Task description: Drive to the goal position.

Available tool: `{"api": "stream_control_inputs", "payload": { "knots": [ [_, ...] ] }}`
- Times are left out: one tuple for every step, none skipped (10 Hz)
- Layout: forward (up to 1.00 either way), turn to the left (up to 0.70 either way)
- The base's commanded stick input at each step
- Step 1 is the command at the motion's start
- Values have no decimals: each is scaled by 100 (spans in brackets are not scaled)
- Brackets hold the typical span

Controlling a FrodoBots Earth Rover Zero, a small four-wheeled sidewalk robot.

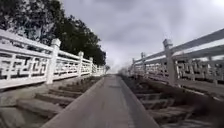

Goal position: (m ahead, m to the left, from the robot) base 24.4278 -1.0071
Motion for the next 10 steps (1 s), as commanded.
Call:
{"api": "stream_control_inputs", "payload": {
  "knots": [
    [70, 0],
    [70, 0],
    [70, 0],
    [70, 0],
    [70, 0],
    [70, 3],
    [70, 14],
    [70, 14],
    [70, 14],
    [70, 0]
  ]
}}
